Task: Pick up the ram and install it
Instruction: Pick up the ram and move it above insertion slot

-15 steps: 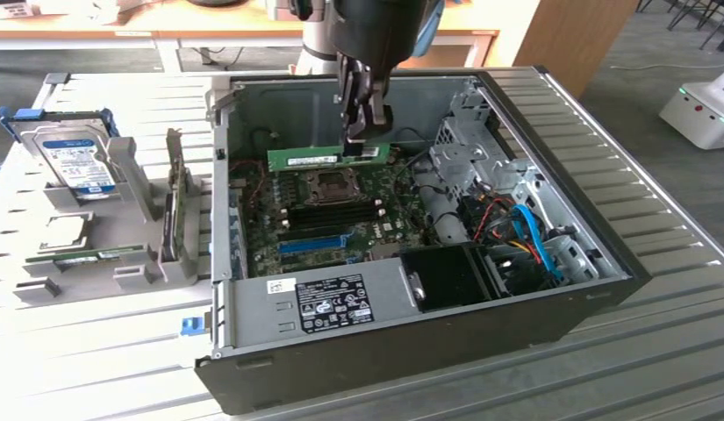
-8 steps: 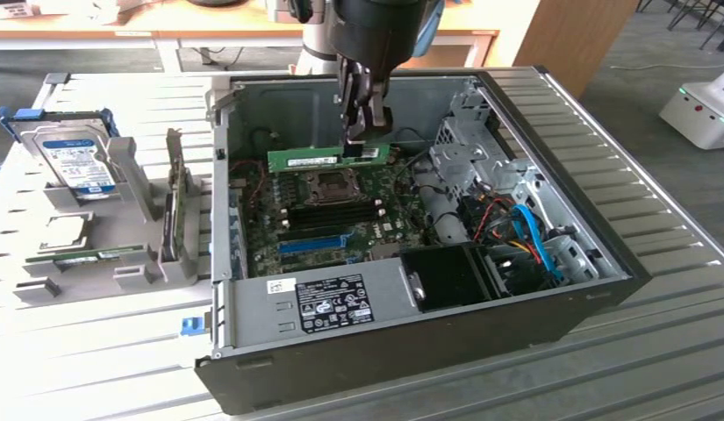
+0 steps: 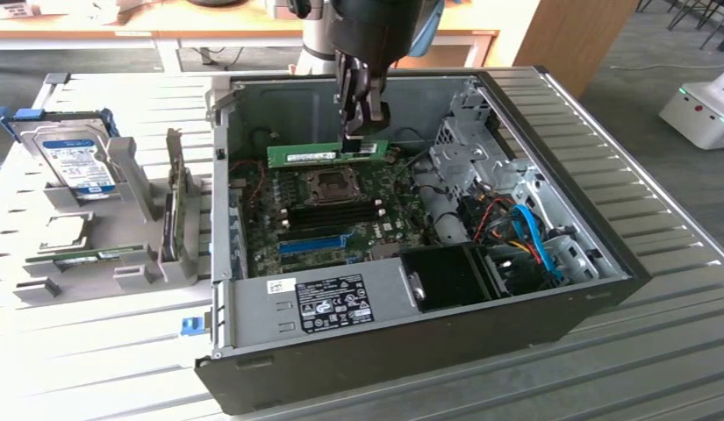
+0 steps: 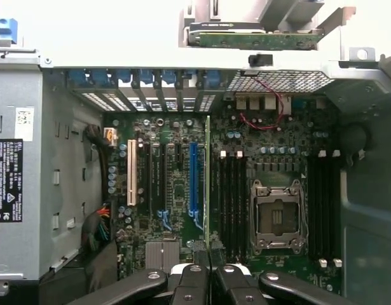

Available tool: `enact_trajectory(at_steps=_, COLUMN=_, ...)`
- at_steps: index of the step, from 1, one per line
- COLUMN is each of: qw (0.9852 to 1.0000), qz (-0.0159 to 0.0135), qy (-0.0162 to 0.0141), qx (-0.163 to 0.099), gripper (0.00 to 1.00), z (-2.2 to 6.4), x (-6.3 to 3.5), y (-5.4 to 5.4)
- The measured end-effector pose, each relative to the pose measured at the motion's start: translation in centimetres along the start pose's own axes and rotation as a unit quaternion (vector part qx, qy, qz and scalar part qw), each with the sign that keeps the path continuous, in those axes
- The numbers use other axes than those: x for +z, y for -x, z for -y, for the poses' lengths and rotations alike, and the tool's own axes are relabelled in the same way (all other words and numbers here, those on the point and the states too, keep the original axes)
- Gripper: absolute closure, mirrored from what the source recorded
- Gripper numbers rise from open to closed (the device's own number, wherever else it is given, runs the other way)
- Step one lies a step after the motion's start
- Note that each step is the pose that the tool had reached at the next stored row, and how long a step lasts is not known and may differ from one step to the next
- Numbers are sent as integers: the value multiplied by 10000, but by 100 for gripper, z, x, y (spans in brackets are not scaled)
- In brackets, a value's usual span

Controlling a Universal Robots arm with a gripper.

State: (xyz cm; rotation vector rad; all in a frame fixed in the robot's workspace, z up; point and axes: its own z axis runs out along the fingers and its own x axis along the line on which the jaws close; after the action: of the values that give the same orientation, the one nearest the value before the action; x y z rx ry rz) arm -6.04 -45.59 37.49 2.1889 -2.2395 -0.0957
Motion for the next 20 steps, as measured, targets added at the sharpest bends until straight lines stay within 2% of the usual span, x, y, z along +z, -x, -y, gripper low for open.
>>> enact_trajectory(at_steps=20, qw=10000, qz=14, qy=0, qx=0, gripper=88, z=-7, x=16, y=301)
